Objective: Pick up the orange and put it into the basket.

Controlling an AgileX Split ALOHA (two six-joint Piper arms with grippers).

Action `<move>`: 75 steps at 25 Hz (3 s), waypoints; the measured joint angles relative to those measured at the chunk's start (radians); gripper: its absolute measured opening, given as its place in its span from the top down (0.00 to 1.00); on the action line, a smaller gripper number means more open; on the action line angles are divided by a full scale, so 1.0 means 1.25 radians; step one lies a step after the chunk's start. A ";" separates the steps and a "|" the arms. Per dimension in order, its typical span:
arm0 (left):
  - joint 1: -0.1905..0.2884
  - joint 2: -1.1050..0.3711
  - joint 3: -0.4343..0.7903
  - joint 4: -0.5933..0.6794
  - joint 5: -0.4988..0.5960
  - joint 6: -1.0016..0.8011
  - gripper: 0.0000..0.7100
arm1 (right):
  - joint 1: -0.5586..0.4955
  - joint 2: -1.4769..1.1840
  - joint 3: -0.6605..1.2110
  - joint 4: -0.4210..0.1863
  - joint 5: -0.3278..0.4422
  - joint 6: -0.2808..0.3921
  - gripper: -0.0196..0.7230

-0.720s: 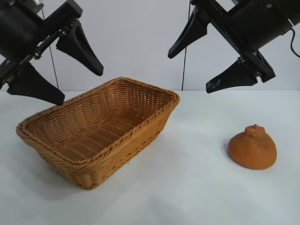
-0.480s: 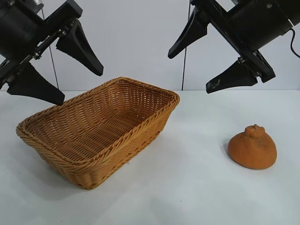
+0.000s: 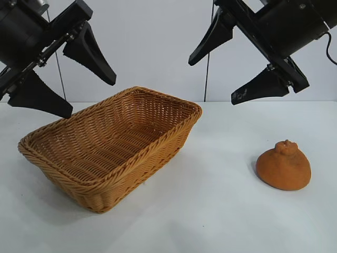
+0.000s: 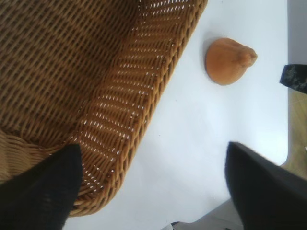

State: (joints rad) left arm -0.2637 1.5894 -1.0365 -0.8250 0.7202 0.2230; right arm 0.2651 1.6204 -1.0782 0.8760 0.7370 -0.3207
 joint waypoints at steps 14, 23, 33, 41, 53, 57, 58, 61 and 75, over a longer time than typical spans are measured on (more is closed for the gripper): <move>0.088 -0.053 0.000 0.067 0.020 -0.082 0.18 | 0.000 0.000 0.000 0.000 0.000 0.000 0.15; 0.013 -0.123 0.000 0.346 0.069 -0.517 0.18 | 0.000 0.000 0.000 0.000 -0.002 0.000 0.15; -0.022 -0.085 0.039 0.583 0.023 -0.921 0.18 | 0.000 0.000 0.000 -0.001 -0.003 0.000 0.15; -0.022 0.041 0.050 0.493 -0.027 -0.894 0.18 | 0.000 0.000 0.000 -0.001 -0.004 0.000 0.15; -0.022 0.227 0.050 0.434 -0.143 -0.894 0.18 | 0.000 0.000 0.000 -0.001 -0.004 0.000 0.15; -0.022 0.233 0.050 0.434 -0.146 -0.891 0.19 | 0.000 0.000 0.000 0.000 -0.006 0.000 0.15; -0.022 0.233 0.050 0.434 -0.146 -0.891 0.21 | 0.000 0.000 0.000 0.000 -0.006 0.000 0.15; -0.022 0.233 0.050 0.434 -0.146 -0.891 0.44 | 0.000 0.000 0.000 0.000 -0.006 0.000 0.15; 0.047 0.215 -0.003 0.409 -0.082 -0.778 0.88 | 0.000 0.000 -0.001 -0.001 -0.007 0.000 0.15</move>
State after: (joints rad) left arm -0.2047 1.8579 -1.0402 -0.3138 0.6177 -0.7496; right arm 0.2651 1.6204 -1.0790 0.8746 0.7283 -0.3207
